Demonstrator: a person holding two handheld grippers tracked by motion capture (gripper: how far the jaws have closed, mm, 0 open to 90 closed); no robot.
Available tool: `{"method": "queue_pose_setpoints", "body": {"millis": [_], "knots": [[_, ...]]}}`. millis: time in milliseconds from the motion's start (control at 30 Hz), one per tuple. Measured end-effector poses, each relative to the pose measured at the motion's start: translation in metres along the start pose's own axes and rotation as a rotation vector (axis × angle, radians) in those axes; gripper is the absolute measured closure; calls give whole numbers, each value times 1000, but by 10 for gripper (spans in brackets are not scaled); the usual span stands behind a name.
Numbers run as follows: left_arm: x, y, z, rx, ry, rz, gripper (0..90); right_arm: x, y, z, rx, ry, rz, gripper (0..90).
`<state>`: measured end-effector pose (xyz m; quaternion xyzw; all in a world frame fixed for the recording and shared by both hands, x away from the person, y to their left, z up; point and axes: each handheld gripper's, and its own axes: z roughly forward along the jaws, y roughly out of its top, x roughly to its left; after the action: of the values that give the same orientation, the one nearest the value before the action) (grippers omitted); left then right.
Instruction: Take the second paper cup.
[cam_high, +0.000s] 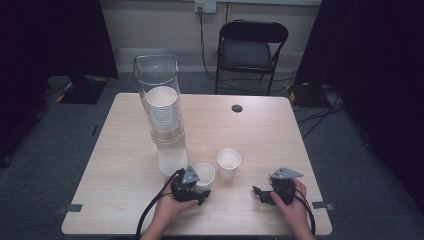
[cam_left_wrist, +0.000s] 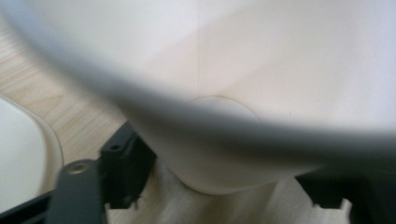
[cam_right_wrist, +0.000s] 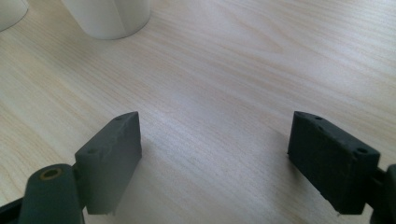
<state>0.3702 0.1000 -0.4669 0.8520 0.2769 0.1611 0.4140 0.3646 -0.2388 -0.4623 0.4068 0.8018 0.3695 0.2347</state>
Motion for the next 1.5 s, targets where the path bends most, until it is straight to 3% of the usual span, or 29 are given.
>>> {"method": "queue_pose_setpoints", "body": {"millis": [133, 167, 267, 467, 567, 600, 833, 1033, 1233, 1500], "knots": [[2, -3, -7, 33, 12, 5, 202, 0, 0, 0, 0, 0, 0, 170], [3, -5, -9, 27, 10, -14, 198, 0, 0, 0, 0, 0, 0, 170], [10, -13, -21, 33, 19, -2, 193, 0, 0, 0, 0, 0, 0, 170], [23, -31, -42, 12, 31, -42, 173, 0, 0, 0, 0, 0, 0, 170], [37, -45, -58, 14, 58, -51, 168, 0, 0, 0, 0, 0, 0, 170], [39, -48, -61, 15, 63, -71, 168, 0, 0, 0, 0, 0, 0, 170], [53, -66, -82, 28, 101, -85, 169, 0, 0, 0, 0, 0, 0, 170], [64, -79, -92, 28, 150, -109, 169, 0, 0, 0, 0, 0, 0, 170], [67, -84, -94, 17, 171, -120, 150, 0, 0, 0, -1, 0, -1, 171], [67, -84, -94, 18, 169, -121, 143, 0, 0, 0, -2, 0, -1, 170]]}}
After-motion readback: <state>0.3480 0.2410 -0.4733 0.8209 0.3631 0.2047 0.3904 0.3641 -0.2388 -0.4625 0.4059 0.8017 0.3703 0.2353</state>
